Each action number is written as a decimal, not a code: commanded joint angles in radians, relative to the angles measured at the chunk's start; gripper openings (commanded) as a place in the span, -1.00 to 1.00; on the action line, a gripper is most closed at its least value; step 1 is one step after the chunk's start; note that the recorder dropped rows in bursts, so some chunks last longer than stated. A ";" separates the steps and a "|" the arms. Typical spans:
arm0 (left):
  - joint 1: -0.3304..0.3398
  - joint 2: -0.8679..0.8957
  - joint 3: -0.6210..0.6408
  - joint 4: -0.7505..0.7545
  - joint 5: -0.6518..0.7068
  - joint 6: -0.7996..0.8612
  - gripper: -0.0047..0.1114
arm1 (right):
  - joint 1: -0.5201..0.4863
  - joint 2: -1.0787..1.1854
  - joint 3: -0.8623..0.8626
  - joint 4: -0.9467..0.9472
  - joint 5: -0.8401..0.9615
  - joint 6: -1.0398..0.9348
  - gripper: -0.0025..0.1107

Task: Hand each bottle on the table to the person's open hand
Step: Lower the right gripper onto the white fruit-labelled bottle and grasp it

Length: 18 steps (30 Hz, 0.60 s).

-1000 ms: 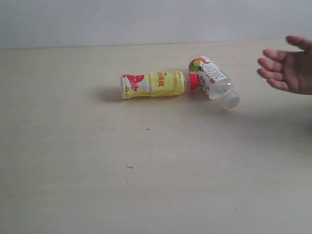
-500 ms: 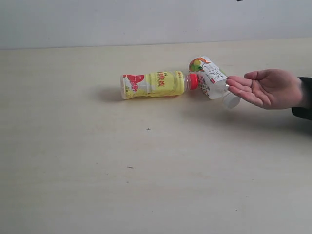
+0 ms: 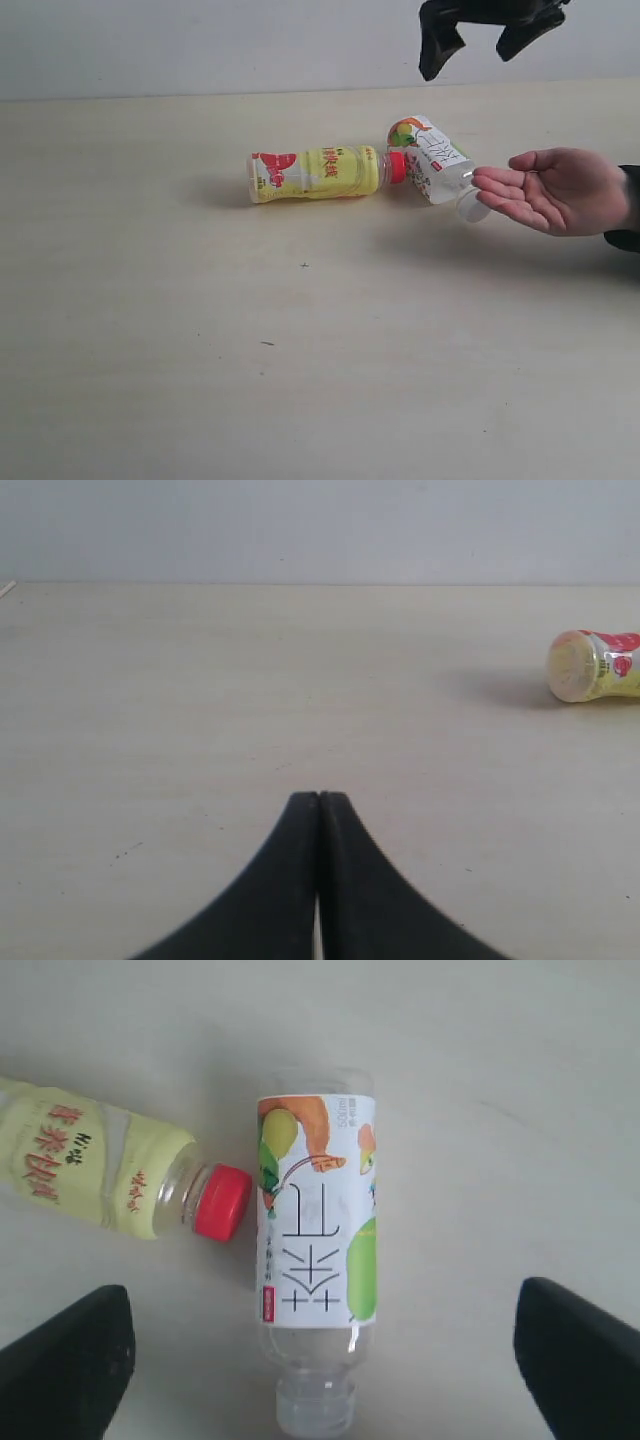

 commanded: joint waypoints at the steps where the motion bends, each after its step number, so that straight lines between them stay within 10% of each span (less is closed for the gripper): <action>1: 0.002 -0.007 0.000 -0.001 -0.007 -0.004 -0.92 | 0.003 0.115 -0.068 -0.007 0.006 -0.066 0.75; 18: 0.002 -0.007 0.000 -0.001 -0.007 -0.004 -0.92 | 0.003 0.292 -0.115 -0.009 0.006 -0.087 0.68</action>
